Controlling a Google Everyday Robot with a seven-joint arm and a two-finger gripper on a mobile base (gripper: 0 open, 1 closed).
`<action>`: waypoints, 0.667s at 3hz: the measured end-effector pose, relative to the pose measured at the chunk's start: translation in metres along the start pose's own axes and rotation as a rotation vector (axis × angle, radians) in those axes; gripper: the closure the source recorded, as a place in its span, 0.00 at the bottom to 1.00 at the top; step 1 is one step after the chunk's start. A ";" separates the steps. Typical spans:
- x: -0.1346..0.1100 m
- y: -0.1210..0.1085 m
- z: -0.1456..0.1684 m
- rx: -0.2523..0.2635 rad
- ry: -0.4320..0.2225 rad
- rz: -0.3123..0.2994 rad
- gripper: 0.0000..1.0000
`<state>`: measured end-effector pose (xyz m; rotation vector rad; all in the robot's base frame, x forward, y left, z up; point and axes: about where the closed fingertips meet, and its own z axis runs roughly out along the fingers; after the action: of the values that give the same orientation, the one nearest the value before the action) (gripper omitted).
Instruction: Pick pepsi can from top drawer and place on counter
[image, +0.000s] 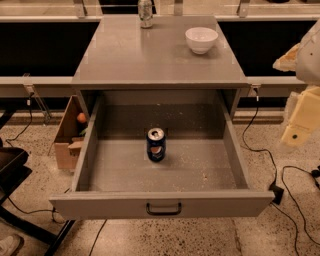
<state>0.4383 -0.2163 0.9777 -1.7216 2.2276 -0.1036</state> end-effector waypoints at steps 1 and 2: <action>0.000 0.000 0.000 0.000 0.000 0.000 0.00; -0.003 -0.002 0.018 0.003 -0.079 0.021 0.00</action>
Offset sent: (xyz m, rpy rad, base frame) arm 0.0384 0.0190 -0.0717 0.3740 -0.0818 0.0004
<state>0.4464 -0.2113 0.9619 -1.6711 2.1864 -0.0329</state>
